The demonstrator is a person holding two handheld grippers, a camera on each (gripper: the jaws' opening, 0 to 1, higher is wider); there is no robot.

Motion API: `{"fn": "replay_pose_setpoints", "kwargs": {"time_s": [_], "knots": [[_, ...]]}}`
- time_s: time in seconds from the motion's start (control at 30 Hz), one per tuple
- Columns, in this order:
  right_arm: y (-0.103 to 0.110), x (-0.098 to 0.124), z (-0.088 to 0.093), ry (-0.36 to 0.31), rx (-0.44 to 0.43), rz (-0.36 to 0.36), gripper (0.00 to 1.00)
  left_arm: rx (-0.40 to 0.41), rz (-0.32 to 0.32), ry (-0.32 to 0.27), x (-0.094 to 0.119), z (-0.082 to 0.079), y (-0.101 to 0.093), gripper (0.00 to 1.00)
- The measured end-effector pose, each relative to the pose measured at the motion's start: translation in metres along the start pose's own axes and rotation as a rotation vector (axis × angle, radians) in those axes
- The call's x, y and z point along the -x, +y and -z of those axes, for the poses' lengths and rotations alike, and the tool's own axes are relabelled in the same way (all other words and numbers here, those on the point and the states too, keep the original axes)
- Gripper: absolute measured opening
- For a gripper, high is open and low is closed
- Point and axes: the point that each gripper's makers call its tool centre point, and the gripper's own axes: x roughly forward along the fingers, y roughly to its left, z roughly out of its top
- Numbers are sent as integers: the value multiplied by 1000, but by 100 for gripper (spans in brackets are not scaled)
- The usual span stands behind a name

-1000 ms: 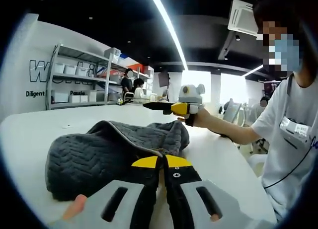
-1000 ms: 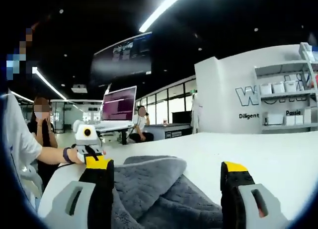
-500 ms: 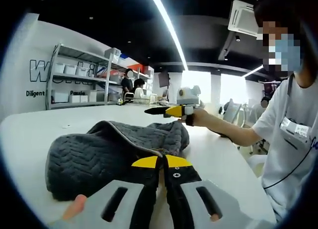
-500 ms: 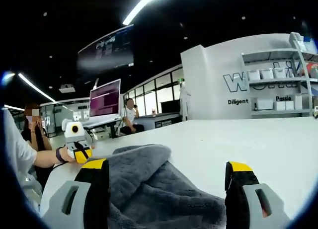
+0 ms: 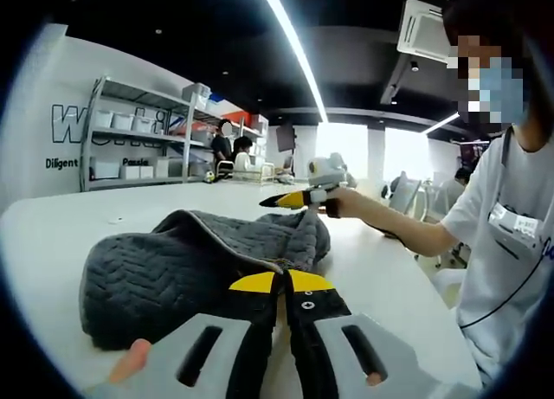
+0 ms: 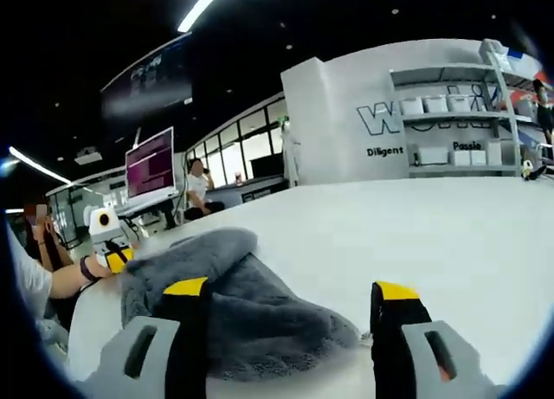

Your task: Open the folded towel by lifting each exposed corner and separating the folded layers until the towel lies flat within the target outline without major curled edges

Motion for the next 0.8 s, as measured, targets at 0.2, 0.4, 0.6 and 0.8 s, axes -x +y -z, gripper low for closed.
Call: {"fn": "replay_pose_setpoints", "kwargs": {"time_s": [0.2,0.4,0.6,0.8], "knots": [[-10,2,16,85,42,48,57,-1,-2,-2,0,0,-1,3],[-18,5,24,119,21,76,53,-3,-3,1,0,1,-1,3],[-17,2,36,179,17,65,46,-2,-3,2,-1,1,-2,3],[-17,-1,41,212,93,81,42,-3,-5,3,-1,1,0,3]]}}
